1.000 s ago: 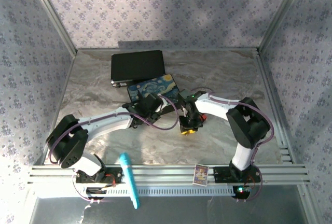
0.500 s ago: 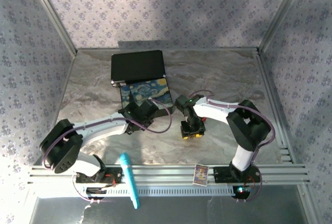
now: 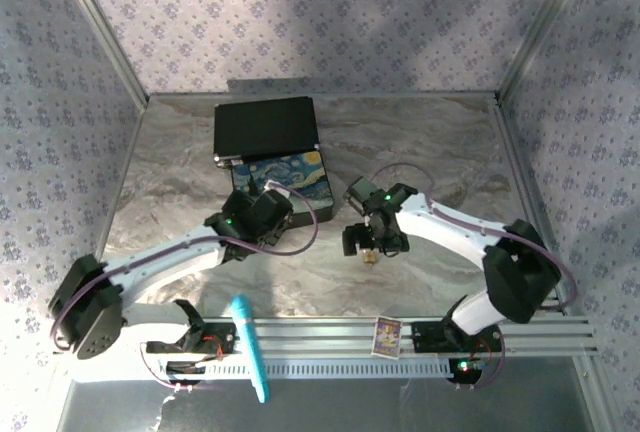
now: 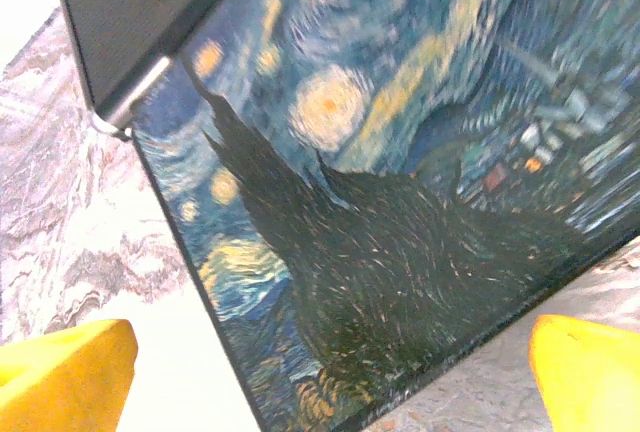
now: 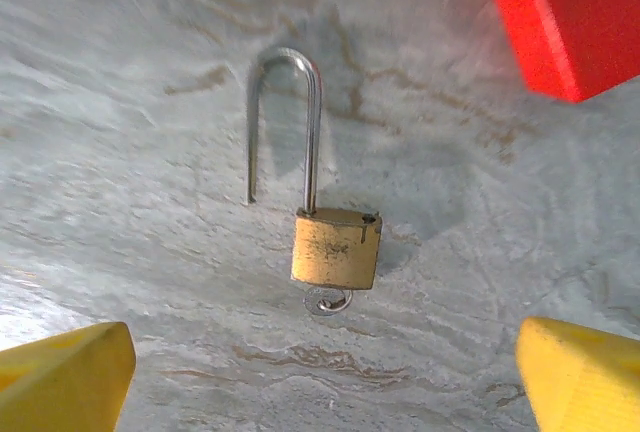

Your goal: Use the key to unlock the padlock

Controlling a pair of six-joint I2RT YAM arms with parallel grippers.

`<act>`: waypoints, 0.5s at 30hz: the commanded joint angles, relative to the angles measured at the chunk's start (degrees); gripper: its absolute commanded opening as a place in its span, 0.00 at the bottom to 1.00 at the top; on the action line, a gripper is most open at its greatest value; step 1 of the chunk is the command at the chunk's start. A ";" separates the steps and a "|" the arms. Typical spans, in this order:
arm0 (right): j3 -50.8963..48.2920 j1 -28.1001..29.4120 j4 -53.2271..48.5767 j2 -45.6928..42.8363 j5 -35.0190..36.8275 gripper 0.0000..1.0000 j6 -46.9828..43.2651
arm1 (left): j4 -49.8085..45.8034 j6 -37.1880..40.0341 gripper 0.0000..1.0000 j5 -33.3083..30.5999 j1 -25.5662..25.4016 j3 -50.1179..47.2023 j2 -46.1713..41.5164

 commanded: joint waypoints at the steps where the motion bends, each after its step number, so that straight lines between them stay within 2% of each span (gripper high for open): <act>1: 1.59 -0.24 0.61 -5.16 6.46 0.99 -0.39 | 3.67 -1.85 1.00 12.19 0.82 -2.03 -9.05; 2: 1.22 -0.65 1.59 -6.92 9.64 0.99 -0.63 | 5.90 -2.35 1.00 16.27 1.71 -3.44 -12.86; 4: -1.33 -2.21 5.86 -11.27 14.88 0.99 -4.10 | 8.88 -5.86 1.00 17.33 4.42 -5.59 -18.28; 7: -7.90 -7.16 16.21 -17.96 17.40 0.99 -9.85 | 10.39 -11.21 1.00 6.39 9.27 -8.51 -22.38; 8: -10.05 -9.72 19.33 -19.78 17.28 0.99 -10.93 | 11.87 -10.67 1.00 3.63 10.72 -10.18 -23.58; 12: -16.09 -20.76 27.29 -24.58 16.57 0.99 -15.47 | 14.34 -9.62 1.00 0.99 18.46 -12.67 -26.16; 15: -21.24 -27.55 34.57 -26.01 22.36 0.99 -21.24 | 19.57 -6.83 1.00 -2.22 23.21 -15.23 -23.93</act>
